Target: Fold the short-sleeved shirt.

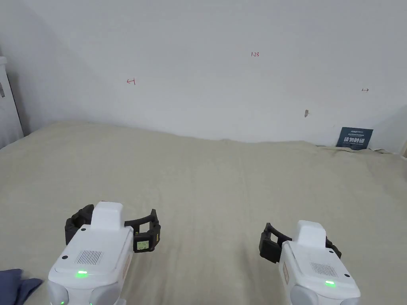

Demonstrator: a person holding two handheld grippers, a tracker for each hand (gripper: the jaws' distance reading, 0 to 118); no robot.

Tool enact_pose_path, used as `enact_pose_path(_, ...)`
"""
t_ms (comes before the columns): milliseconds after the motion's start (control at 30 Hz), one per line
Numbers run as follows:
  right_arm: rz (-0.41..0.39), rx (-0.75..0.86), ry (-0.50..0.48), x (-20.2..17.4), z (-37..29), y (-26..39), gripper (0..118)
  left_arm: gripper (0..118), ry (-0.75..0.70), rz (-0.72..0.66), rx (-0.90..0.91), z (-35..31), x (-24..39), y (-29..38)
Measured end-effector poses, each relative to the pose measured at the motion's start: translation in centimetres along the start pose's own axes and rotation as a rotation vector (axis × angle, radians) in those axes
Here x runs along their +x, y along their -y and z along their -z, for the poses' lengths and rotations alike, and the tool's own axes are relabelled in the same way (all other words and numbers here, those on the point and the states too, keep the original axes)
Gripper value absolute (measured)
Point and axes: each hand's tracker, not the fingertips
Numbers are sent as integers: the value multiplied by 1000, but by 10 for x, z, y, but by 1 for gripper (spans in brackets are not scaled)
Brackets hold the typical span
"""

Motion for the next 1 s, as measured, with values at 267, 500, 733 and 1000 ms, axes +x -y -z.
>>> enact_pose_path(267,49,37,-42,4,-6,1,94,118,1,-10,0,-1,2,1)
enact_pose_path(500,24,63,-31,-2,-6,-1,94,118,6,-4,4,0,1,-1)
enact_pose_path(733,-2,84,-26,-4,-3,-1,94,118,6,-1,5,2,-2,-3)
enact_pose_path(1000,1,107,8,-1,0,-3,95,118,8,-2,6,5,-6,-3)
